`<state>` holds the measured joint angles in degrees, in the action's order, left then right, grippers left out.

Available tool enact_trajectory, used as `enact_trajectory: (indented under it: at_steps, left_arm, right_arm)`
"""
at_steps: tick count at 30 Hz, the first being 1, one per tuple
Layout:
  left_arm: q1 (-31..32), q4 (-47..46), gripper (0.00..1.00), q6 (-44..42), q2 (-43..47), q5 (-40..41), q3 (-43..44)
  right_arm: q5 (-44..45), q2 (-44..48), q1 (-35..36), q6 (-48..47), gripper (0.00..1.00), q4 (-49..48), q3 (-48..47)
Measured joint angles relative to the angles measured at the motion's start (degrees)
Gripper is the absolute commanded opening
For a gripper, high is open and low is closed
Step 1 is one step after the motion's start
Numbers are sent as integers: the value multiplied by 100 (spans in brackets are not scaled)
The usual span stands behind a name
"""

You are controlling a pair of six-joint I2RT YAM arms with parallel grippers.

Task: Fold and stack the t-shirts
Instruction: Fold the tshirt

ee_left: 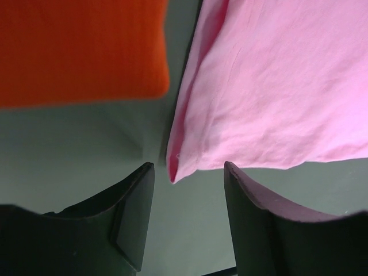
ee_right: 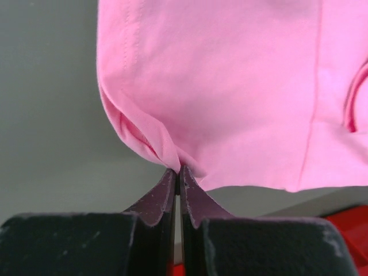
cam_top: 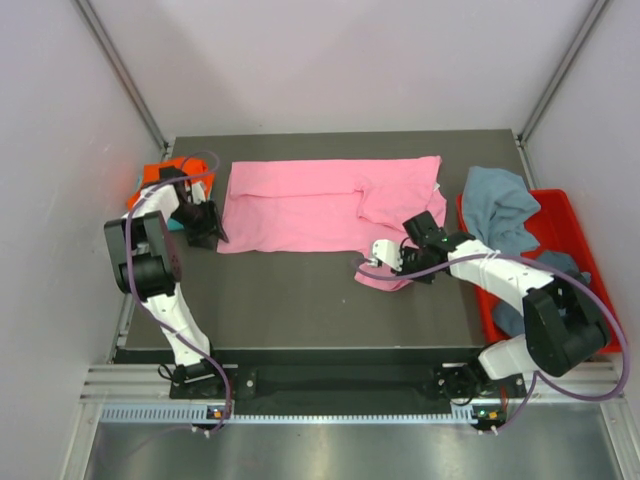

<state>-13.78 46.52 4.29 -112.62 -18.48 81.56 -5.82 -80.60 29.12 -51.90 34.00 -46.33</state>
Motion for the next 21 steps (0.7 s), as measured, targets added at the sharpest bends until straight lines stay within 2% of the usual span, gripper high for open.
enact_trajectory:
  at_steps: [10, 16, 21]
  left_arm:
    - [-24, 70, 47, -138, 190, 138, -592]
    - [-37, 68, 45, -138, 197, 140, -575]
    - [-39, 63, 40, -136, 142, 118, -505]
  right_arm:
    - [11, -9, 0, 0, 0, -11, -96]
    - [20, -9, 2, 2, 0, -15, -94]
    - [24, -11, 0, 4, 0, -13, -94]
